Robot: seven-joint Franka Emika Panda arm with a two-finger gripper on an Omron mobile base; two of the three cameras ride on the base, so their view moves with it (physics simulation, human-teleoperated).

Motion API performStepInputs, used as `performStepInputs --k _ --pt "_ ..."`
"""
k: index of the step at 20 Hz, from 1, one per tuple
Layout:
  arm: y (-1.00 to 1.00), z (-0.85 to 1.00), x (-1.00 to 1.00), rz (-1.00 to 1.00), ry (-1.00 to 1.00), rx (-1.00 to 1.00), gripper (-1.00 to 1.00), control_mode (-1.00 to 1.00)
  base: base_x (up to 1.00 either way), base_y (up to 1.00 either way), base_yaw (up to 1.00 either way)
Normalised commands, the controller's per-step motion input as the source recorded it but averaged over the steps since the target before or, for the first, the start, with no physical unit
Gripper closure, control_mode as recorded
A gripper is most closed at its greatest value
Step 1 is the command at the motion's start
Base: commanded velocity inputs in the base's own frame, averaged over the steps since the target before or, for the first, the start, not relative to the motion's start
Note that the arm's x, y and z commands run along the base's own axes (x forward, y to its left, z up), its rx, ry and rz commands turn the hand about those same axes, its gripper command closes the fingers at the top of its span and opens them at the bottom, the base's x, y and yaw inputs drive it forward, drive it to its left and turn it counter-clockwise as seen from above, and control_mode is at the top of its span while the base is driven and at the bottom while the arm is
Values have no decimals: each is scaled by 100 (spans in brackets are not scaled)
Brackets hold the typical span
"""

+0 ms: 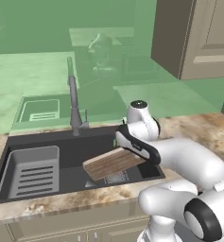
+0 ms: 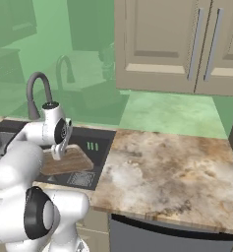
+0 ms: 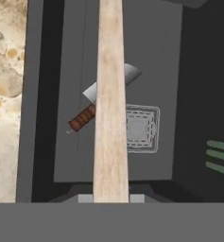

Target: Move the cutting board and knife to the sink. Then move spray from the cabinet to the counter.

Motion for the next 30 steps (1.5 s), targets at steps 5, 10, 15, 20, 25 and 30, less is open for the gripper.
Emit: performStepInputs --k 5,10,15,20,25,30 --pt "0 -26 24 0 -5 0 100 -100 0 0 0" --pt "0 -30 24 0 -3 0 100 -100 0 0 0" --pt "0 -43 18 1 0 0 100 -100 0 0 0" --pt "0 -45 13 2 0 0 100 -100 0 0 0" --pt "0 -49 4 1 0 0 100 -100 0 0 0" --pt "0 -50 0 1 0 0 100 -100 0 0 0"
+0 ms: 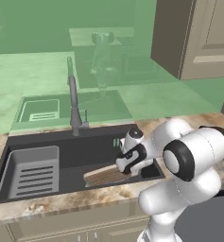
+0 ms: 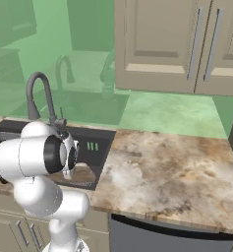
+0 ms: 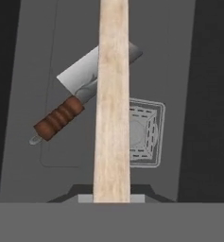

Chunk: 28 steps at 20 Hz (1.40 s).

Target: Move the cutting board and knife to the sink. Then move spray from the cabinet to the counter.

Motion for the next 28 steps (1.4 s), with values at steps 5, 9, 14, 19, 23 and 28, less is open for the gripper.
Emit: performStepInputs --k 5,9,14,19,23,28 --pt "0 -44 0 0 0 0 100 -100 0 0 0" --pt "0 -37 -2 0 5 -3 100 -100 0 0 0" --pt "0 -22 -2 0 3 -1 -100 -100 0 0 0" --pt "-4 -5 -11 0 0 0 -100 -100 0 0 0" --pt "-25 5 -35 0 0 3 -100 -100 0 0 0" --pt "-13 32 -38 0 0 5 -100 -100 0 0 0"
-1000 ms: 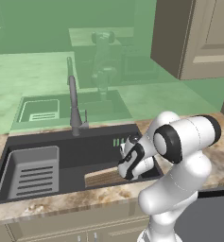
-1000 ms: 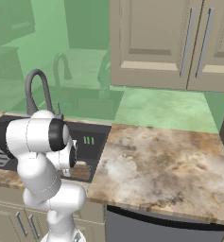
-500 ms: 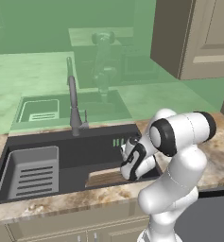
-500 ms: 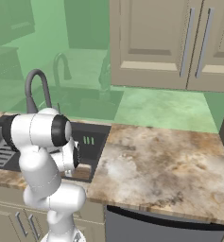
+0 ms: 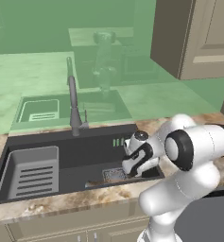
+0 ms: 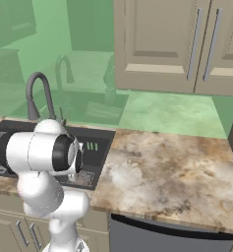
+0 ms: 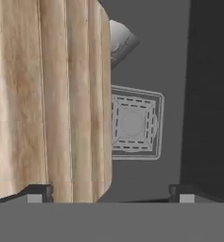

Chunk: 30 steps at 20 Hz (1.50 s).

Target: Move the cutting board and knife to the sink. Then move spray from the cabinet to the counter.

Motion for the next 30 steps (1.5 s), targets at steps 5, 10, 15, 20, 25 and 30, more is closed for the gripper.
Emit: performStepInputs --k 5,10,15,20,25,30 --pt "0 49 -35 0 0 1 -100 -100 0 0 0" --pt "0 41 -36 0 0 1 -100 -100 0 0 0" --pt "-4 42 -42 0 0 2 -100 -100 0 0 0" --pt "-12 48 -50 0 0 2 -100 -100 0 0 0" --pt "-16 33 -54 0 0 1 -100 -100 0 0 0" --pt "-5 4 -32 1 0 0 -100 -100 0 0 0"
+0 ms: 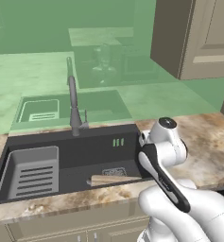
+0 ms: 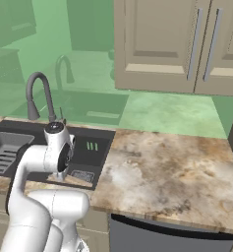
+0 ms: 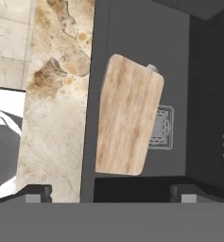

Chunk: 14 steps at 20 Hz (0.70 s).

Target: Move the cutting board and knife to the sink. Then move spray from the cabinet to the counter.

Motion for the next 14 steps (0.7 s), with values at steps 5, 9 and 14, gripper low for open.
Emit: performStepInputs --k 5,9,14 --pt "0 0 0 1 0 0 -100 -100 0 0 0" --pt "0 0 -6 0 0 0 -100 -100 0 0 0" --pt "-20 0 -58 0 -6 0 -100 -100 0 0 0"
